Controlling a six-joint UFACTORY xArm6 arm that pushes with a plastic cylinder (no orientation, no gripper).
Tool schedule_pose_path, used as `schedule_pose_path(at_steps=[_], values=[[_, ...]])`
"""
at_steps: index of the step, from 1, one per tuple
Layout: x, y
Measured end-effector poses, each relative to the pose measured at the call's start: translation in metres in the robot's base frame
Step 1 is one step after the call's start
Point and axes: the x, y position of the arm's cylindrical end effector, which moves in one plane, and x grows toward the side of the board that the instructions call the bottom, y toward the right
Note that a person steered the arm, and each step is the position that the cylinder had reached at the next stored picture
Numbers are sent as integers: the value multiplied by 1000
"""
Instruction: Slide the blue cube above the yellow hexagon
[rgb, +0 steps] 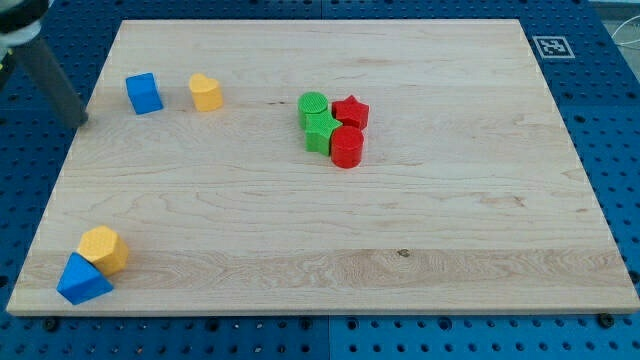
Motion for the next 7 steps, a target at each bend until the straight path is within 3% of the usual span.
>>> schedule_pose_path(at_steps=[1,2,3,4,7], values=[[-71,0],[-92,38],[-64,79],[-22,82],[38,89]])
